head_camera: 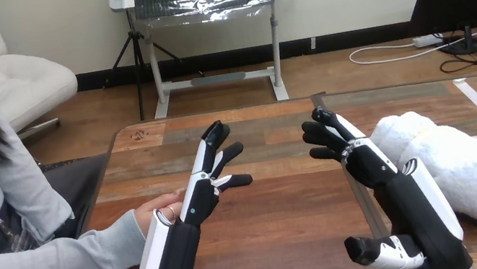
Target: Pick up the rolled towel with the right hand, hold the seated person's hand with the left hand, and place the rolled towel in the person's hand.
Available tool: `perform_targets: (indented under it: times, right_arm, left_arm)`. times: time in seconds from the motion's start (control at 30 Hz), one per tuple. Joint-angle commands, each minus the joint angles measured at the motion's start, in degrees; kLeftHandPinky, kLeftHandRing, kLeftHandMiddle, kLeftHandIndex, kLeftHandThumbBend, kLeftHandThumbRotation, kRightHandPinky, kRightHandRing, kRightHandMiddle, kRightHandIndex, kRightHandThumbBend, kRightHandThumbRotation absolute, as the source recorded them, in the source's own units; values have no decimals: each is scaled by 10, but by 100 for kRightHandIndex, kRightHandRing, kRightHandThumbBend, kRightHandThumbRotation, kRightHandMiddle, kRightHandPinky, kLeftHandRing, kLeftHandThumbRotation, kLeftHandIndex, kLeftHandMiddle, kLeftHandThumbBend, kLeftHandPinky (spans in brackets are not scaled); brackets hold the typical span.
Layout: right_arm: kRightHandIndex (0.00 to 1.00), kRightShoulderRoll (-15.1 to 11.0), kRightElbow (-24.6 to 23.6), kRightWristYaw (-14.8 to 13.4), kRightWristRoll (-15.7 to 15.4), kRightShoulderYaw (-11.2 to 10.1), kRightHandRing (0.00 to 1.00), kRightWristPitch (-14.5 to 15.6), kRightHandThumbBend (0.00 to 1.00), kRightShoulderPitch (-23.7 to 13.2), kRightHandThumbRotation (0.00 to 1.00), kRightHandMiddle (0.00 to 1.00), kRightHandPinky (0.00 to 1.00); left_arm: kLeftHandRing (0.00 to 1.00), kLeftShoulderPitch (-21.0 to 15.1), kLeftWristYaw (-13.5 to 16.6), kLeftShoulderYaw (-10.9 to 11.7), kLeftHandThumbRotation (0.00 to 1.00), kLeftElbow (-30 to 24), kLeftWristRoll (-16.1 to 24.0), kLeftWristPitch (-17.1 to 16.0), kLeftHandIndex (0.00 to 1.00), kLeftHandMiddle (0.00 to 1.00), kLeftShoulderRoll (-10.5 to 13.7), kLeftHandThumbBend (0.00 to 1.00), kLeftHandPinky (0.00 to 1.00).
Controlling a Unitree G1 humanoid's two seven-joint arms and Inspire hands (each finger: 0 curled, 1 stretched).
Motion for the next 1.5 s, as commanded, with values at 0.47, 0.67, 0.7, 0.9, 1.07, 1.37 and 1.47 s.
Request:
perform_targets:
  times: [0.47,0.67,0.7,0.9,1.07,1.37,1.47]
  right_arm:
    - [93,-1,-9,-19,-10,-15,88,-3,98,-24,81,89,82]
    - [93,-3,-14,-30,-25,-28,87,3,98,-25,81,89,82]
    - [93,-3,-15,-32,-28,-30,87,4,98,-25,81,89,82]
    - [93,-8,-22,-50,-51,-43,87,12,98,-27,81,90,81]
    - [93,-10,-22,-63,-60,-50,87,18,98,-34,81,89,81]
    - [91,-16,-34,-92,-79,-66,87,34,99,-49,77,89,81]
    - [91,-23,-37,-104,-90,-74,87,41,99,-57,75,88,81]
  left_arm:
    - [91,-32,5,-5,87,-14,-6,-6,100,97,-4,100,76]
    - [90,-33,4,-8,86,-13,-9,-6,100,96,-6,100,75]
    - [90,-33,3,-10,86,-12,-11,-6,100,97,-5,100,75]
    - [91,-37,2,-13,85,-9,-14,-7,100,98,-7,100,76]
    - [92,-39,0,-20,84,-7,-21,-9,100,98,-6,100,76]
    - [92,-40,0,-20,84,-8,-19,-7,100,98,-7,100,77]
    - [92,-39,4,-15,84,-11,-10,-4,100,99,-8,100,77]
